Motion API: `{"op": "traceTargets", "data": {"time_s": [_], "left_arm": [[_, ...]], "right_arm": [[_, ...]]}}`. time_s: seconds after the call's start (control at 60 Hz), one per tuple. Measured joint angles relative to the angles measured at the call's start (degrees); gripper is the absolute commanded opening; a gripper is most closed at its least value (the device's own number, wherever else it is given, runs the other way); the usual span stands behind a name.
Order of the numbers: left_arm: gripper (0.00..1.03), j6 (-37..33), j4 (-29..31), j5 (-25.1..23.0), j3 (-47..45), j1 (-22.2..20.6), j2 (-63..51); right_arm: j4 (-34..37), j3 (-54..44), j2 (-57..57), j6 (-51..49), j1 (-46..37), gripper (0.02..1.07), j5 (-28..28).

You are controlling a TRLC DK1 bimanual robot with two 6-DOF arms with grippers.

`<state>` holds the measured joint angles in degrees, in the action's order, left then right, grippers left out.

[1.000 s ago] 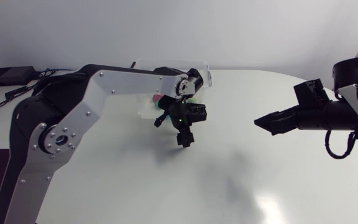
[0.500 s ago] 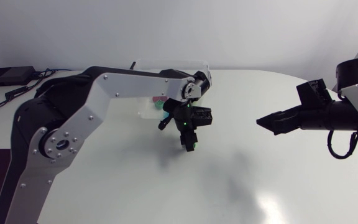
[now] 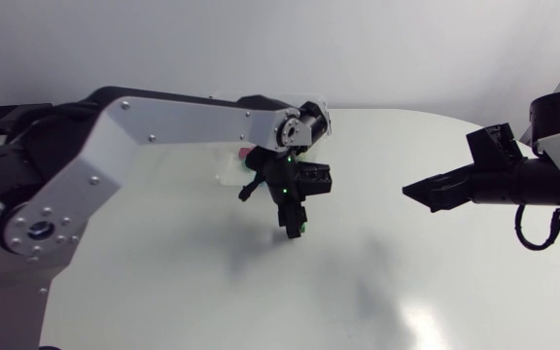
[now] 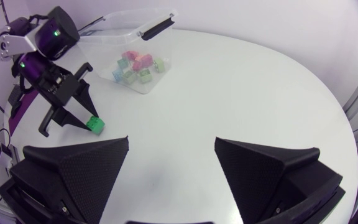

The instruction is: Place the duplo bricks in the container

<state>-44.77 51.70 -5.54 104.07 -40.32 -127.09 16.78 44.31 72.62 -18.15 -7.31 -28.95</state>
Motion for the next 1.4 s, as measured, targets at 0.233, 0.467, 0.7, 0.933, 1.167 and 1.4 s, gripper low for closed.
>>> {"op": "traceTargets", "data": {"time_s": [0.233, 0.467, 0.7, 0.933, 1.167, 1.4], "left_arm": [[0.15, 3.93, 4.24, -3.48, 8.41, 1.27, 5.9], [0.15, 10.21, 4.13, -3.72, 20.24, 6.86, 5.99], [0.15, 18.69, -3.06, -3.52, 29.48, 12.13, 2.93], [0.35, 22.82, -9.99, 1.68, 30.32, 14.84, -2.29], [0.9, 24.06, -10.05, 5.05, 30.67, 15.85, -7.37], [0.99, 25.68, -8.63, 6.08, 31.32, 16.22, -7.34]], "right_arm": [[1.46, -0.33, -2.14, 0.04, 0.07, 1.02, -0.02], [2.12, -1.4, -3.98, 0.07, 0.13, 1.02, -0.02], [2.71, -2.05, -5.14, 0.07, 0.5, 1.02, -0.02], [2.84, -2.34, -5.46, 0.07, 0.5, 1.02, -0.02], [3.15, -2.45, -6.47, 0.07, 0.5, 1.02, -0.02], [4.55, -2.45, -8.0, 0.09, 0.5, 1.02, 0.02]]}}
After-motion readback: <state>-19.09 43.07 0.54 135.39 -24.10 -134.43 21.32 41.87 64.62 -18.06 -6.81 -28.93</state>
